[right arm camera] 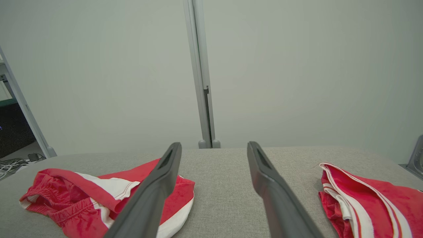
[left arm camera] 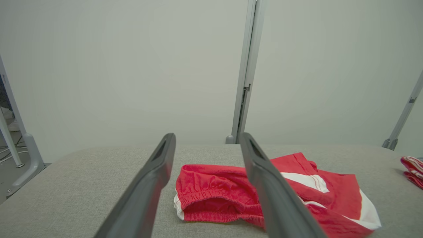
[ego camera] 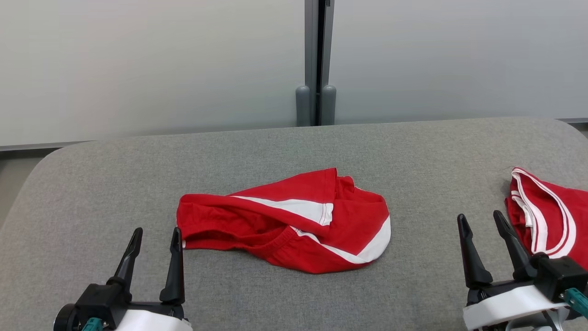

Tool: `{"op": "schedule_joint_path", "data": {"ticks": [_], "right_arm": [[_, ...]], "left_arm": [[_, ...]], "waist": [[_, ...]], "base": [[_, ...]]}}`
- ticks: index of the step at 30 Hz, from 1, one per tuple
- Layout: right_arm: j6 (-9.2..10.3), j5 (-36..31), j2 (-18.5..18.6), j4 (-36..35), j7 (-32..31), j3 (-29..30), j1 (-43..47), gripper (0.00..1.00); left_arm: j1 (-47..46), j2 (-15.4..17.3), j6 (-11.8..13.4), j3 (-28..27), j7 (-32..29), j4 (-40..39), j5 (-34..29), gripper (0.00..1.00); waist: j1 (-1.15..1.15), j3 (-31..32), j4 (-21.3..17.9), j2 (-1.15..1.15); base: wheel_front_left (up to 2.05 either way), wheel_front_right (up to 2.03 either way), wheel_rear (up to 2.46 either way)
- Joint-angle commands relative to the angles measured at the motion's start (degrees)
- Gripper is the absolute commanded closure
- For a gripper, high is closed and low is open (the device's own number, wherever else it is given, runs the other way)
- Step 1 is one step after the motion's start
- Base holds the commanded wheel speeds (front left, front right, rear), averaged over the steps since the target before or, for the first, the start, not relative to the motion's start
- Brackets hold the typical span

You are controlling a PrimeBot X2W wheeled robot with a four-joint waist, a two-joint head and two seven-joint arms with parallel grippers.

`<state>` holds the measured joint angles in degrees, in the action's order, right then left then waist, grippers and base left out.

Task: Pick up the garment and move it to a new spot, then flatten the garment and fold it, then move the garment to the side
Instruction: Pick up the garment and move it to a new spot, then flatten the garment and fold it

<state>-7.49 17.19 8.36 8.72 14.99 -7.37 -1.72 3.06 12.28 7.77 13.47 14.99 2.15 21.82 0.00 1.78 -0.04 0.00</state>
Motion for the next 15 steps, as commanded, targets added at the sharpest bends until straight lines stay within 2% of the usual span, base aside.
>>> {"op": "schedule_joint_path", "data": {"ticks": [1,11,13,15], "right_arm": [[-0.01,-0.22,0.41,-0.05,0.27,0.11,0.09,0.00],[-0.01,-0.59,0.29,-0.07,0.26,-0.32,-0.39,0.00],[-0.01,-0.59,0.26,-0.20,0.27,-0.36,-0.83,0.00],[-0.01,-0.57,0.29,-0.28,0.26,-0.38,-1.19,0.00]], "left_arm": [[0.22,-0.12,-0.65,-0.67,0.24,0.43,-0.75,0.00],[-0.57,-0.91,-2.28,-0.64,0.23,2.92,-2.19,0.00],[-1.89,-0.86,-3.17,0.01,-0.13,3.36,-1.96,0.00],[-3.09,-0.83,-4.73,1.21,-3.21,4.66,-0.86,0.00]], "waist": [[0.00,0.01,-0.06,0.00],[0.00,-0.36,-0.46,0.00],[0.00,-0.78,-0.68,0.00],[0.00,-1.26,-0.92,0.00]], "base": [[0.00,0.00,0.00],[0.00,0.00,0.00],[0.00,0.00,0.00],[0.00,0.00,0.00]]}}
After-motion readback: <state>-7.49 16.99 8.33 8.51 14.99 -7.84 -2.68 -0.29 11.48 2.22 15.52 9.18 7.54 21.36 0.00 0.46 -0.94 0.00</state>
